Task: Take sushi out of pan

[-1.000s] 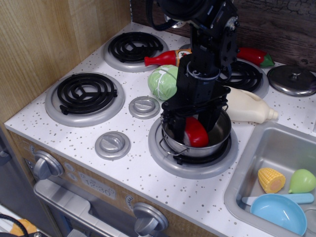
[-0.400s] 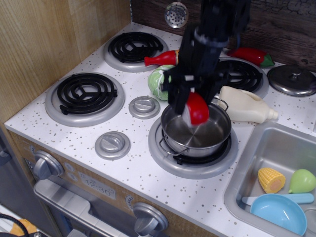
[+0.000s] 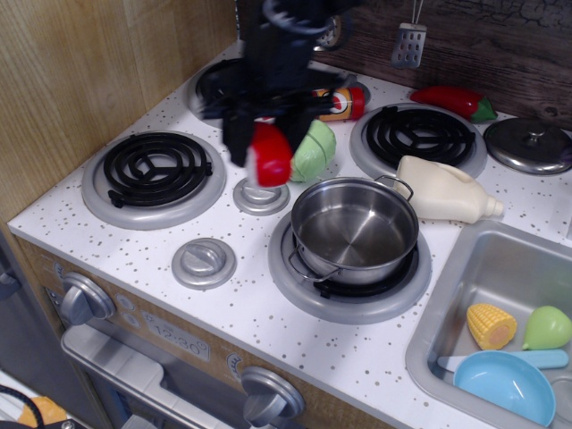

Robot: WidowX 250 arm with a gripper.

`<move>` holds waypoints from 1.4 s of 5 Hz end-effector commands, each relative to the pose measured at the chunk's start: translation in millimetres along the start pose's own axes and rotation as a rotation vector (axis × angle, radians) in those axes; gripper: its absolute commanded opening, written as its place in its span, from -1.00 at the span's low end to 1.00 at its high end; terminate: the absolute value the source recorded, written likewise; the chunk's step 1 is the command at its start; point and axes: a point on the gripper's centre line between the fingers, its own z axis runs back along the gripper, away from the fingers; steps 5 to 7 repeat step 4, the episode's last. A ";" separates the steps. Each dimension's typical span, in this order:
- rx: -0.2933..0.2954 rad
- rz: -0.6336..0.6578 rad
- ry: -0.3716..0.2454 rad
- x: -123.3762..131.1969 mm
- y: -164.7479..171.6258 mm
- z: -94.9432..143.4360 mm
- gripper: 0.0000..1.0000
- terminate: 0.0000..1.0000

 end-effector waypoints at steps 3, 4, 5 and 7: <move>-0.152 -0.069 -0.074 19.0 -0.2 -10.6 1.00 -1.00; -0.152 -0.069 -0.074 19.0 -0.2 -10.6 1.00 1.00; -0.152 -0.069 -0.074 19.0 -0.2 -10.6 1.00 1.00; -0.152 -0.069 -0.074 19.0 -0.2 -10.6 1.00 1.00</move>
